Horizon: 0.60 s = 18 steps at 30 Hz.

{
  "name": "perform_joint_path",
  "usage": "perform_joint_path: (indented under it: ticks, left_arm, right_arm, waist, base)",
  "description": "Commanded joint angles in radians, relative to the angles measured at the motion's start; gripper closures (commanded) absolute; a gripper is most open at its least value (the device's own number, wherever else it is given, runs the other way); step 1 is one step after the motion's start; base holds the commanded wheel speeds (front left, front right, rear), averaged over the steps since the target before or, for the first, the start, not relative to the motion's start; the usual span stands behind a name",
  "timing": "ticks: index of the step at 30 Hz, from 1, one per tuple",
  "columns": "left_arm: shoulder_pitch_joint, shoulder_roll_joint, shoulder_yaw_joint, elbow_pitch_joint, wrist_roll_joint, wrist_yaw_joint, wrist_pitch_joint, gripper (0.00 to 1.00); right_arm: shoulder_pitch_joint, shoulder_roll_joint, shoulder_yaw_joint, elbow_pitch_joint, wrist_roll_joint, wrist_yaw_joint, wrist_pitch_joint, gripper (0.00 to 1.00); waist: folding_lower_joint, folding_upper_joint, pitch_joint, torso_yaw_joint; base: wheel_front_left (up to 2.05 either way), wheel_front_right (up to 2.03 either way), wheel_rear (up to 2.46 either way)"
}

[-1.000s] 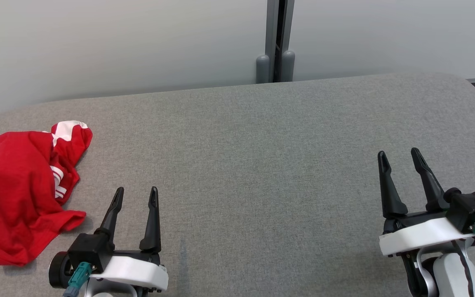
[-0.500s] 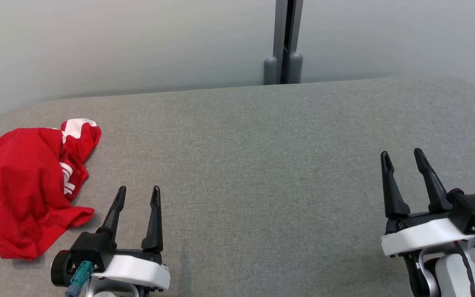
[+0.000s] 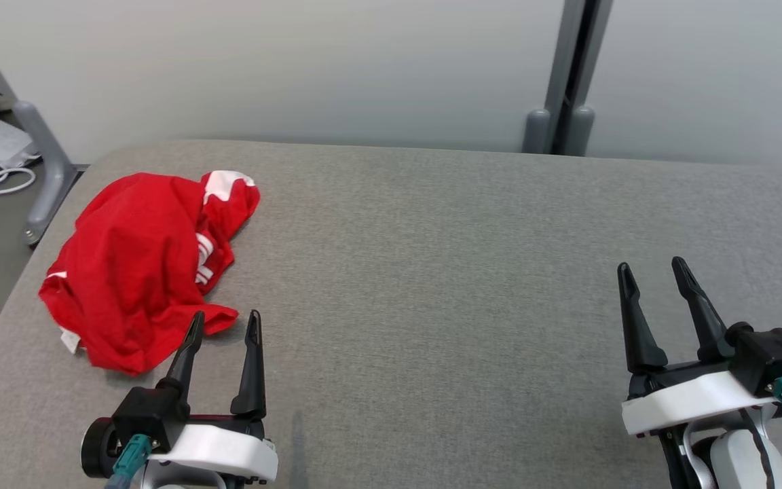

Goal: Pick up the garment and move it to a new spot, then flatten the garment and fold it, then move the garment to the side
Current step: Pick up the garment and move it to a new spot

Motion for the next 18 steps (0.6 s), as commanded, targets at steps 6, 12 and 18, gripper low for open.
perform_joint_path:
  ticks: [6,12,18]
  left_arm:
    - [0.019,0.004,0.018,-0.013,-0.001,-0.002,-0.001,0.00]
    - [0.037,0.004,0.038,-0.023,-0.004,-0.004,-0.001,0.00]
    - [0.045,0.004,0.040,-0.024,0.001,-0.009,-0.001,0.00]
  right_arm:
    - [0.017,-0.006,0.017,0.002,0.013,0.001,-0.005,0.00]
    - [0.027,-0.007,0.038,-0.002,0.022,0.001,-0.005,0.00]
    - [0.038,-0.006,0.045,-0.005,0.030,0.001,-0.005,0.00]
  waist:
    - [-0.0001,0.0000,-0.022,0.131]
    - [-0.0001,0.0000,-0.038,0.217]
    - [-0.0001,0.0000,-0.051,0.278]
  base:
    - [0.00,0.00,0.00]
    - [0.00,0.00,0.00]
    - [0.00,0.00,0.00]
